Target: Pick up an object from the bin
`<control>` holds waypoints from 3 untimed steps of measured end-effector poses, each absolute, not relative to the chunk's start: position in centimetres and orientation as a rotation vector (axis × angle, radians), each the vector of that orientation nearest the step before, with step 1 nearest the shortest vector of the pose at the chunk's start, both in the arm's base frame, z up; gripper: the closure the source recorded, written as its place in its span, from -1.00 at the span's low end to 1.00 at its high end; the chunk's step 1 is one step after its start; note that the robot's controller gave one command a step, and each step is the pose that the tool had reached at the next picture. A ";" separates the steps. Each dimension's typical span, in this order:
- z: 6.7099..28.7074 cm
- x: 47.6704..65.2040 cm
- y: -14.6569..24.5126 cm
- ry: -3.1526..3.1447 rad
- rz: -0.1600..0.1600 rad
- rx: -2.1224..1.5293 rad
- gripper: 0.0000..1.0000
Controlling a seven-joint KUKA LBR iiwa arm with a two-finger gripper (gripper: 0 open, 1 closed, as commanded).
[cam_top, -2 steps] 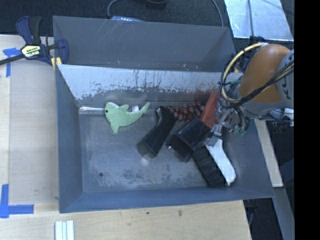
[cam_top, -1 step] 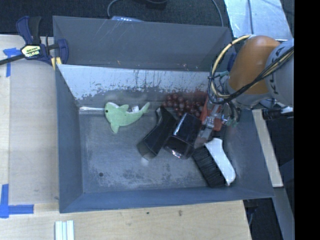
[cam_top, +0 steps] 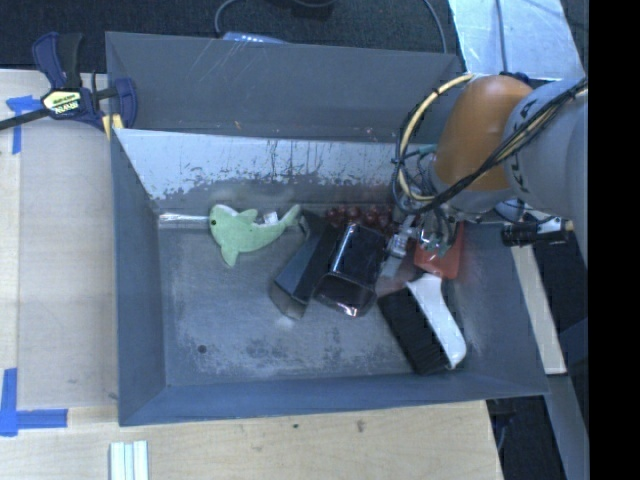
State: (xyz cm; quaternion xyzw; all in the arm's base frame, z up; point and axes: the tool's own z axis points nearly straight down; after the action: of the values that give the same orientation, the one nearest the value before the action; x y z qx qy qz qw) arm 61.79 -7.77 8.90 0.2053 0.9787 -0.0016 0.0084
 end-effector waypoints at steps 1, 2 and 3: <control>8.1 62.3 -5.8 2.999 -0.009 0.853 -1.00; 8.0 62.4 -1.6 3.098 -0.018 0.406 -1.00; 8.4 62.7 1.3 3.112 -0.013 0.141 1.00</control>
Offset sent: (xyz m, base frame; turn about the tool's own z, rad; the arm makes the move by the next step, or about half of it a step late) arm 0.0075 0.0902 -0.0096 -0.2202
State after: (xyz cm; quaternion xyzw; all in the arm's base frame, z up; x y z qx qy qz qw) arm 62.69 1.32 8.44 0.0454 0.9989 -0.0041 0.0132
